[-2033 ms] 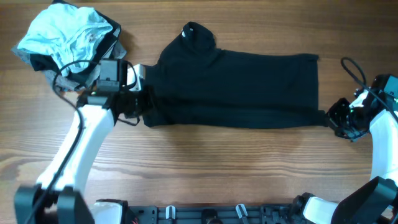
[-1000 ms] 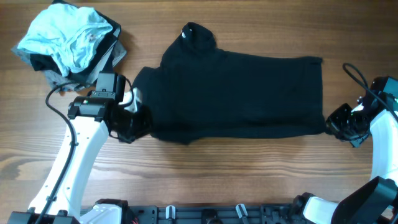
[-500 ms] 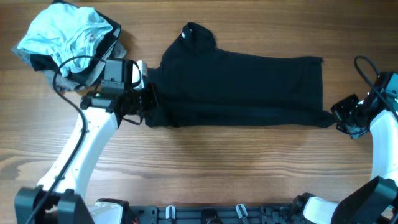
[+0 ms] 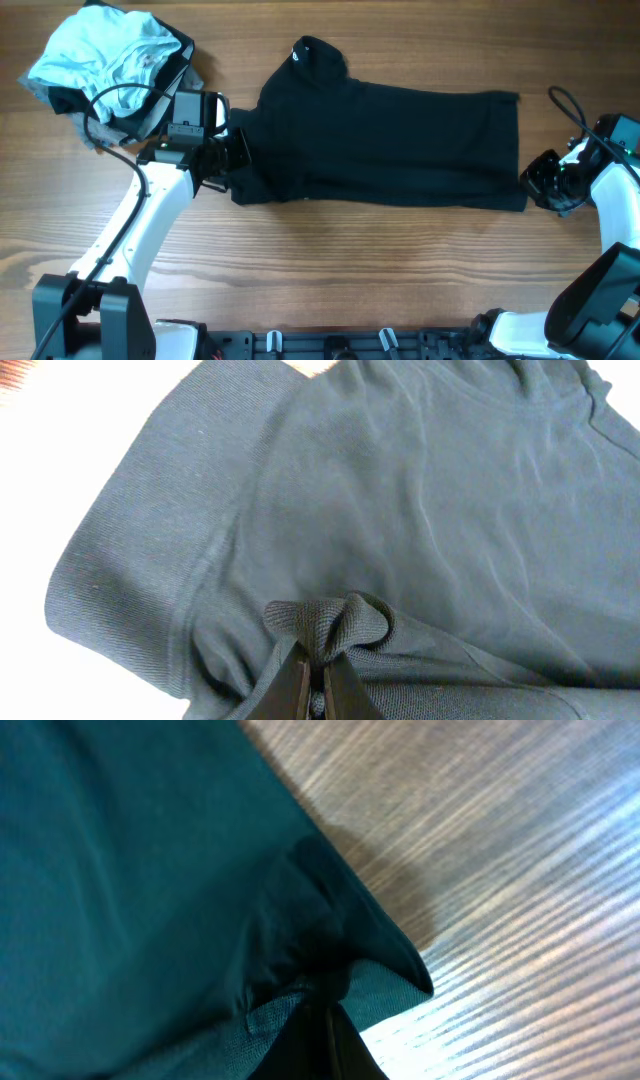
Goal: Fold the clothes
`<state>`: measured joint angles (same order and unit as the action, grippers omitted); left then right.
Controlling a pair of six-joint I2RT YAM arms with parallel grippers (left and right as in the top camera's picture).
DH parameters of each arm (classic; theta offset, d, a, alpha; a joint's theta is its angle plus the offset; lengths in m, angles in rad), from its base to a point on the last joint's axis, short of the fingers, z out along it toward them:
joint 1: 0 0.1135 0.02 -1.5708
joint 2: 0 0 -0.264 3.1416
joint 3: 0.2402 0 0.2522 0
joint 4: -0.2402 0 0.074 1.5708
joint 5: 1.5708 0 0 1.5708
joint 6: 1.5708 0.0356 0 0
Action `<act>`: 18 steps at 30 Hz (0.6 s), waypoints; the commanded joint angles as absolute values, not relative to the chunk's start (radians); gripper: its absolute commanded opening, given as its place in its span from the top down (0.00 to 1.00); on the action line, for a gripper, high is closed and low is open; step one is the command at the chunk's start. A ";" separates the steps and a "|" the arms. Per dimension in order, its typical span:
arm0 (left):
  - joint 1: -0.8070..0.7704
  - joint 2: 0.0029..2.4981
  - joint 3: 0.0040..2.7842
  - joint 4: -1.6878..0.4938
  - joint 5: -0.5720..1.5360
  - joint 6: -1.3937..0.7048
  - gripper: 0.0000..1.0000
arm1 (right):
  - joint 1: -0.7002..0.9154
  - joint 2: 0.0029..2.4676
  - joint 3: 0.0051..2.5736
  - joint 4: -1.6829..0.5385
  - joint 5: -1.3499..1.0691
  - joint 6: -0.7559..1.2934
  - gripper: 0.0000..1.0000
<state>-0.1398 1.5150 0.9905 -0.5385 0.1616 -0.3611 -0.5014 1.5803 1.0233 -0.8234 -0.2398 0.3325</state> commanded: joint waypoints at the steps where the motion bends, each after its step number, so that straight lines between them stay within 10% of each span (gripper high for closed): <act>1: -0.121 1.521 0.996 -0.522 0.121 -0.371 0.96 | -0.508 1.590 1.020 -0.769 -0.302 0.280 0.91; 7: -0.121 1.522 0.995 -0.519 0.120 -0.370 0.89 | -0.471 1.597 1.020 -0.665 -0.316 0.291 0.88; 10: -0.121 1.522 0.995 -0.525 0.114 -0.370 0.46 | -0.436 1.597 1.020 -0.653 -0.303 0.263 0.21; 18: -0.121 1.522 0.916 -0.743 0.123 -0.292 0.35 | -0.489 1.617 1.019 -0.906 -0.045 0.429 0.10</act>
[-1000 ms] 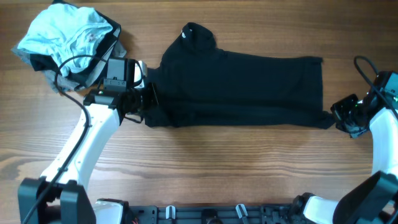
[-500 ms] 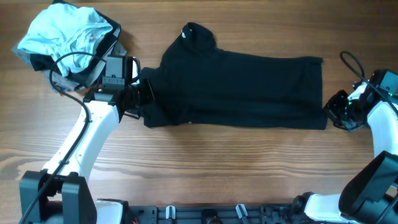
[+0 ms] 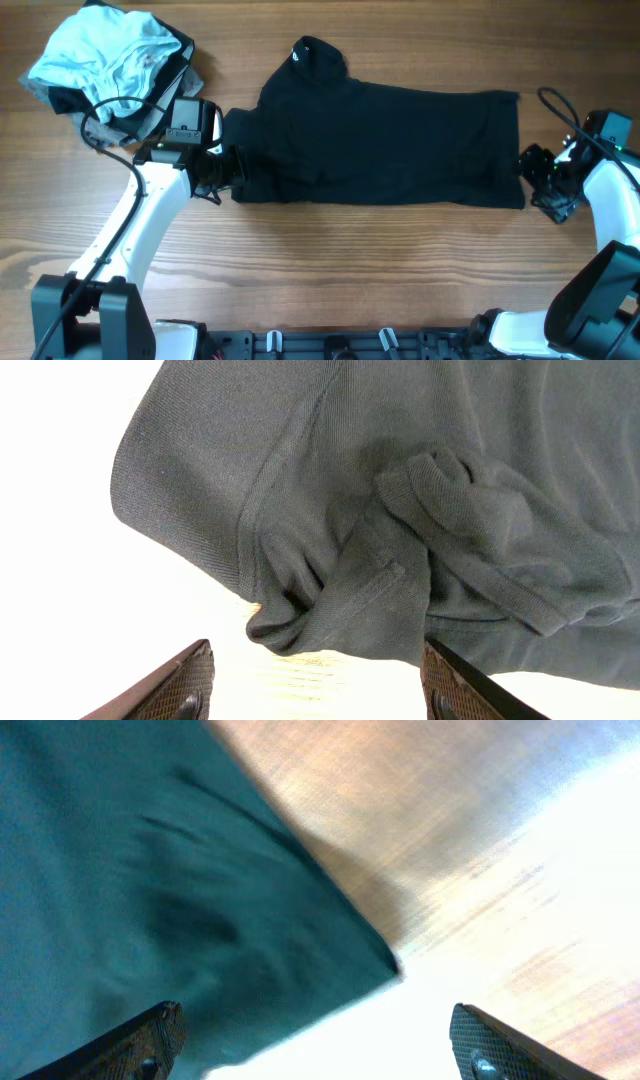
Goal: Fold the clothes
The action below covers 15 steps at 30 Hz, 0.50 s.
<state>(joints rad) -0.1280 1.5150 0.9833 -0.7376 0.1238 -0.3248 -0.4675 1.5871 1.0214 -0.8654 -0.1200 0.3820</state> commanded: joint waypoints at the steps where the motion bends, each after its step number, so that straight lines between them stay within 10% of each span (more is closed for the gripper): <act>1: -0.121 1.522 0.889 -0.718 0.136 -0.292 0.34 | -0.490 1.629 1.019 -0.920 -0.047 0.424 0.10; 8: -0.121 1.529 0.750 -0.514 0.223 -0.292 0.36 | -0.490 1.700 0.962 -0.892 -0.261 0.275 0.10; 15: -0.120 1.572 0.739 -0.430 0.160 -0.291 0.82 | -0.490 1.702 0.900 -0.872 -0.282 0.271 0.09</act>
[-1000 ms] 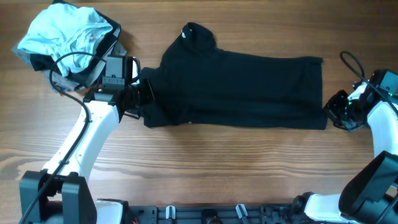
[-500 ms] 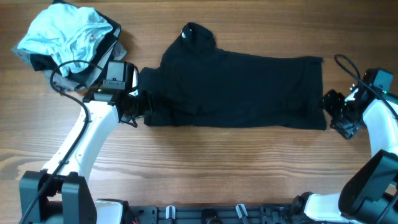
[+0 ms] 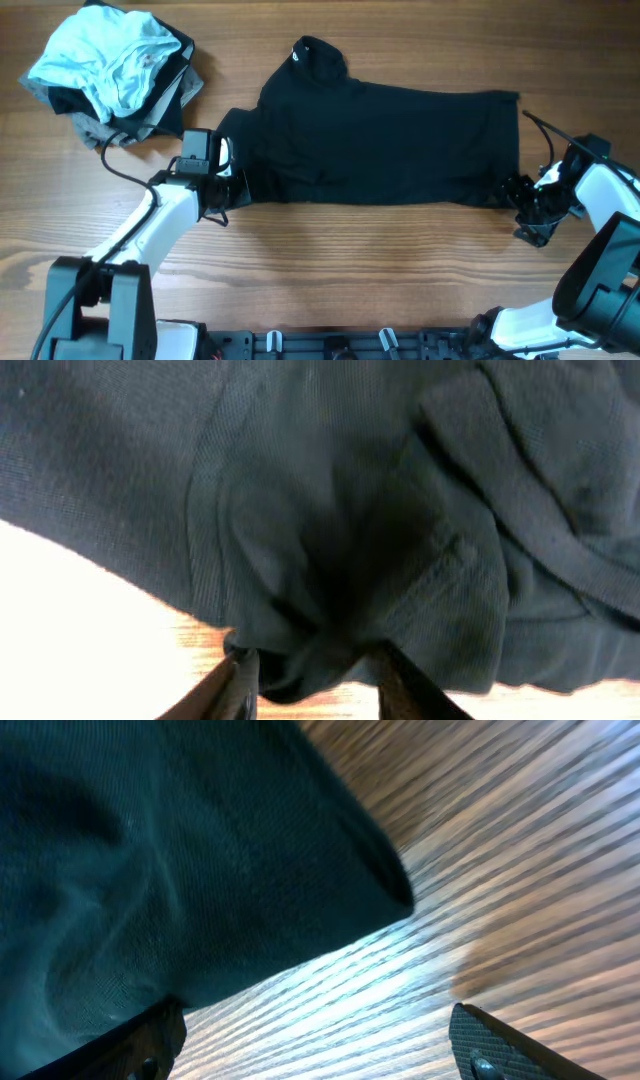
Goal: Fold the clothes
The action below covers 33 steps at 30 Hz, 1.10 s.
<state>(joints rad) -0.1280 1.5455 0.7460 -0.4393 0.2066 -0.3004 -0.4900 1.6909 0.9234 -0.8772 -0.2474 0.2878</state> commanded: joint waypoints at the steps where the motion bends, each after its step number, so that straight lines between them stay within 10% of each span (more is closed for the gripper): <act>1: -0.119 1.573 0.739 -0.432 0.149 -0.291 0.89 | -0.490 1.702 0.892 -0.865 -0.282 0.273 0.09; 7: -0.031 1.573 0.740 -0.476 0.141 -0.299 0.96 | -0.490 1.702 0.779 -0.617 -0.378 0.289 0.05; 11: 0.033 1.569 0.741 -0.475 0.207 -0.299 0.96 | -0.488 1.702 0.754 -0.506 -0.538 0.249 0.31; 15: 0.043 1.566 0.742 -0.456 0.245 -0.299 0.96 | -0.488 1.702 0.757 -0.548 -0.557 0.210 0.96; 22: 0.043 1.496 0.800 -0.544 0.273 -0.294 0.96 | -0.503 1.697 0.946 -0.875 -0.152 0.313 0.96; 23: 0.043 1.489 0.805 -0.551 0.273 -0.295 0.96 | -0.503 1.695 0.971 -0.884 -0.152 0.319 0.94; 25: 0.043 1.487 0.805 -0.557 0.286 -0.295 0.72 | -0.503 1.692 1.016 -0.893 -0.117 0.332 0.42; 27: 0.041 1.494 0.804 -0.574 0.288 -0.294 0.56 | -0.503 1.691 1.034 -0.900 -0.100 0.347 0.18; 33: -0.007 1.568 0.804 -0.565 0.319 -0.290 0.36 | -0.506 1.692 1.033 -0.919 -0.155 0.335 0.05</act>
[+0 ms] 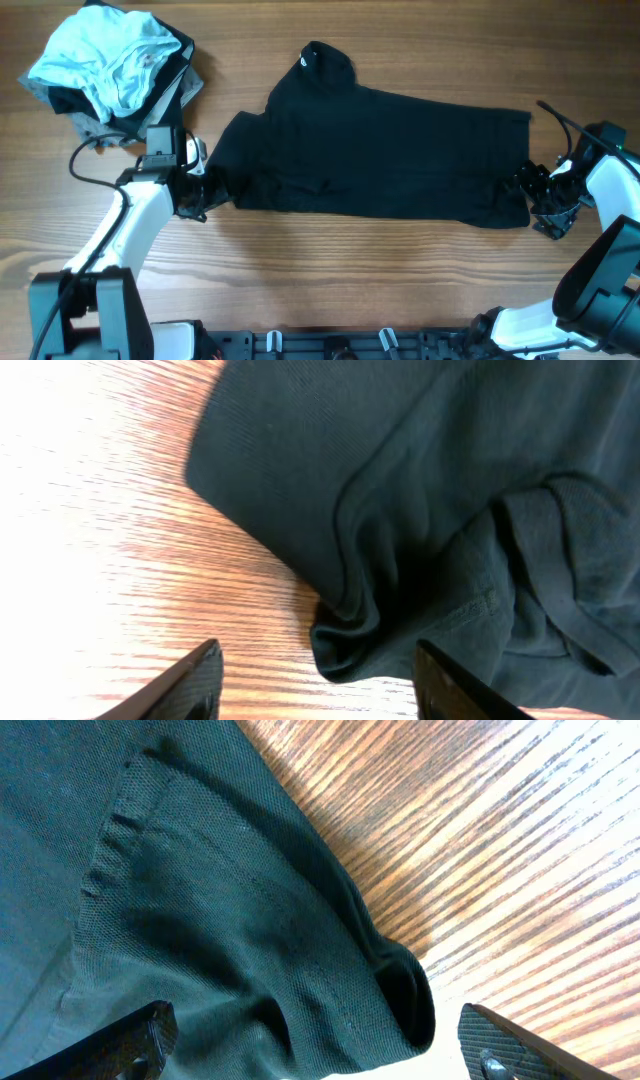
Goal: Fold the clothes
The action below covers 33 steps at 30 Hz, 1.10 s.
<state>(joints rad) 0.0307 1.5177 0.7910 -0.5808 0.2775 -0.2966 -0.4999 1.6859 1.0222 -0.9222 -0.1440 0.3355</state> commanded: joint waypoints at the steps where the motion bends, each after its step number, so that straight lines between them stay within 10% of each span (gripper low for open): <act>1: -0.021 1.580 0.804 -0.560 0.323 -0.291 0.34 | -0.507 1.691 1.033 -0.906 -0.202 0.301 0.05; 5: -0.089 1.652 0.804 -0.538 0.321 -0.290 0.28 | -0.506 1.684 1.033 -0.879 -0.391 0.178 0.10; 6: -0.099 1.672 0.804 -0.538 0.314 -0.291 0.39 | -0.506 1.676 1.033 -0.881 -0.390 0.172 0.10; 7: -0.105 1.707 0.804 -0.549 0.287 -0.292 0.86 | -0.506 1.660 1.033 -0.889 -0.390 0.156 0.10; 8: -0.101 1.720 0.804 -0.559 0.266 -0.299 0.96 | -0.506 1.648 1.033 -0.902 -0.390 0.156 0.10; 18: 0.128 1.610 0.823 -0.653 0.224 -0.397 0.96 | -0.503 1.633 0.865 -1.019 -0.241 0.356 0.23; 25: 0.126 1.603 0.823 -0.652 0.228 -0.397 0.96 | -0.502 1.633 0.661 -0.823 -0.562 0.220 0.21; 29: 0.126 1.602 0.824 -0.653 0.227 -0.396 0.96 | -0.503 1.632 0.662 -0.791 -0.402 0.257 0.92; 33: 0.128 1.591 0.858 -0.724 0.226 -0.357 0.96 | -0.505 1.632 0.789 -0.816 -0.280 0.319 0.96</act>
<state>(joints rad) 0.1257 1.6203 0.8314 -0.6685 0.2367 -0.3828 -0.5037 1.6081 0.6964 -0.8185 -0.4526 0.2825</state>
